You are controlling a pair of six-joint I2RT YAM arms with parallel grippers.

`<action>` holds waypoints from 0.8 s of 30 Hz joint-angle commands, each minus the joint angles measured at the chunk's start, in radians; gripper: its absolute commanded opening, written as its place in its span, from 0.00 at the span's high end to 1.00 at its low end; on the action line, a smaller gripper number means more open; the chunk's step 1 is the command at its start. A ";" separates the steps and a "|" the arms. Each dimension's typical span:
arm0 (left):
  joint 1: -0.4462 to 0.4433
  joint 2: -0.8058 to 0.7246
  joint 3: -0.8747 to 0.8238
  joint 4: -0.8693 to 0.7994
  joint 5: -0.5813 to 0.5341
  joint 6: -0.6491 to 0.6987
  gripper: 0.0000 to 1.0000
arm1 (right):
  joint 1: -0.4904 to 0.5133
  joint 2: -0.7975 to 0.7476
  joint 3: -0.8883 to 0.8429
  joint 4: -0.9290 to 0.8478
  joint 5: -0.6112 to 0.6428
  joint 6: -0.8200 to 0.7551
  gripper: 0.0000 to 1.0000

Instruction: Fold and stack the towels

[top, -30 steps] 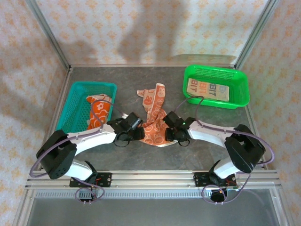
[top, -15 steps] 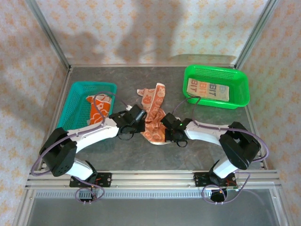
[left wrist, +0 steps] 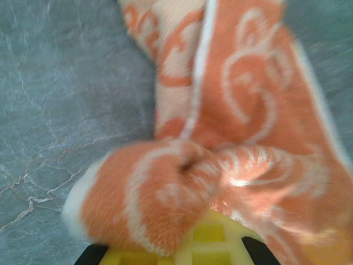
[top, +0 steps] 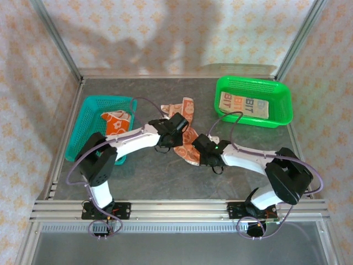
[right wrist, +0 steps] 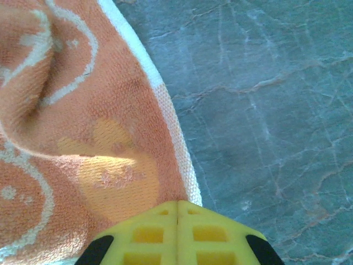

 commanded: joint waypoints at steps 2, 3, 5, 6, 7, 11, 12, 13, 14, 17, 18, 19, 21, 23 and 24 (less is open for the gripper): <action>-0.003 0.003 0.030 -0.053 -0.033 0.013 0.74 | -0.006 -0.037 -0.016 -0.053 0.069 0.042 1.00; -0.002 0.015 0.034 -0.046 -0.023 0.022 0.68 | -0.007 -0.042 -0.017 -0.052 0.068 0.043 1.00; -0.001 0.048 0.047 -0.038 -0.018 0.037 0.63 | -0.007 -0.042 -0.013 -0.053 0.069 0.046 1.00; -0.001 0.067 0.058 -0.030 -0.013 0.044 0.63 | -0.007 -0.041 -0.010 -0.057 0.073 0.047 1.00; 0.000 0.084 0.066 -0.019 -0.010 0.049 0.64 | -0.007 -0.040 -0.007 -0.061 0.079 0.051 1.00; 0.007 0.181 0.150 0.001 0.013 0.070 0.66 | -0.011 -0.041 -0.008 -0.064 0.084 0.060 1.00; 0.007 0.208 0.182 -0.003 0.013 0.078 0.69 | -0.011 -0.042 -0.008 -0.066 0.081 0.064 1.00; 0.007 0.234 0.216 -0.012 0.016 0.084 0.71 | -0.011 -0.040 -0.012 -0.068 0.083 0.068 1.00; 0.006 0.254 0.242 -0.011 0.023 0.090 0.71 | -0.011 -0.044 -0.018 -0.069 0.086 0.073 1.00; 0.007 0.315 0.338 -0.013 0.044 0.100 0.68 | -0.018 -0.057 -0.040 -0.078 0.096 0.099 1.00; 0.007 0.334 0.367 -0.013 0.050 0.104 0.67 | -0.022 -0.063 -0.049 -0.083 0.100 0.110 1.00; 0.007 0.351 0.395 -0.017 0.056 0.111 0.65 | -0.027 -0.069 -0.056 -0.089 0.104 0.119 1.00; 0.012 0.366 0.440 -0.052 0.067 0.122 0.60 | -0.038 -0.080 -0.065 -0.111 0.121 0.139 1.00; 0.017 0.338 0.433 -0.068 0.058 0.128 0.53 | -0.057 -0.086 -0.069 -0.133 0.130 0.153 1.00; 0.022 0.307 0.411 -0.071 0.057 0.127 0.51 | -0.066 -0.090 -0.074 -0.132 0.124 0.153 1.00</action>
